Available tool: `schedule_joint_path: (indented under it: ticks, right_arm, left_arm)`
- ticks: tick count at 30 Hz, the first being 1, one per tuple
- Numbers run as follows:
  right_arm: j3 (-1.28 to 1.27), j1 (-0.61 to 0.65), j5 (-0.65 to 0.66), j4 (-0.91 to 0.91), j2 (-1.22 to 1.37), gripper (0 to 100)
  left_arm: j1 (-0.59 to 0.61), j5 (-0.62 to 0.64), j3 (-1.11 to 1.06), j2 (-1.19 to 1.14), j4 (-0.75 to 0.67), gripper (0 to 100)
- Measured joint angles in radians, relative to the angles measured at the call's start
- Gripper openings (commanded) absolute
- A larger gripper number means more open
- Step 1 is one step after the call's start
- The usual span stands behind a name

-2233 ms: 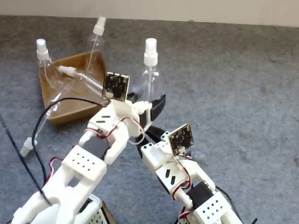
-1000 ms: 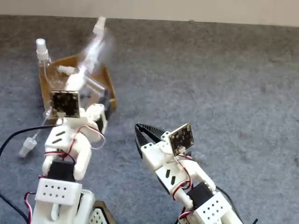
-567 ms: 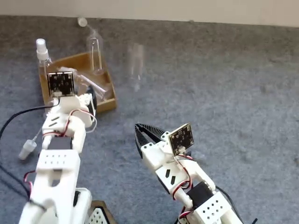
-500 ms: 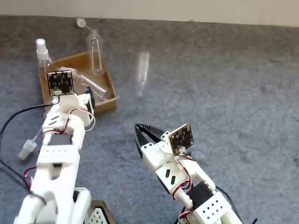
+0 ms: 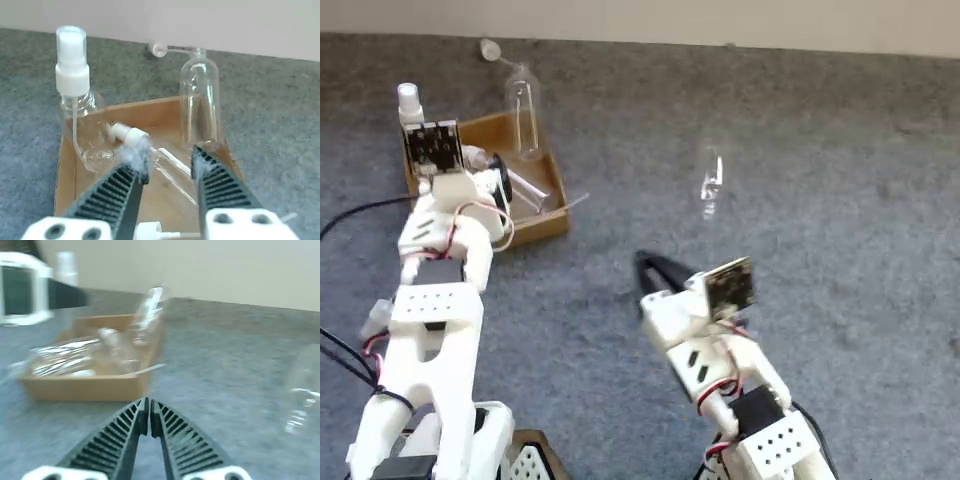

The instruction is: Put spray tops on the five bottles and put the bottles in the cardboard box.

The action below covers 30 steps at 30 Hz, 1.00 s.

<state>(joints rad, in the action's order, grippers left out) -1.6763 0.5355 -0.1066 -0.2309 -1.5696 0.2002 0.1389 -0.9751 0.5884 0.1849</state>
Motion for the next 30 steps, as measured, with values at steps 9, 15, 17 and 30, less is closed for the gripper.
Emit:
schedule_joint_path:
  ticks: [9, 15, 17, 30]
  right_arm:
    - [0.000, -0.336, 0.000, 0.000, 0.000, 1.2]
    - [0.000, -0.614, 0.000, 0.002, 0.000, 1.2]
    - [0.000, -0.695, 0.000, 0.003, 0.000, 1.2]
    - [0.000, -0.819, -0.002, 0.003, 0.000, 1.4]
  left_arm:
    - [-0.121, 0.000, 0.212, 0.000, 0.379, 11]
    - [-0.196, 0.000, 0.221, 0.000, 0.410, 11]
    - [-0.221, 0.000, 0.224, 0.000, 0.410, 11]
    - [-0.382, 0.000, 0.528, -0.308, 0.583, 12]
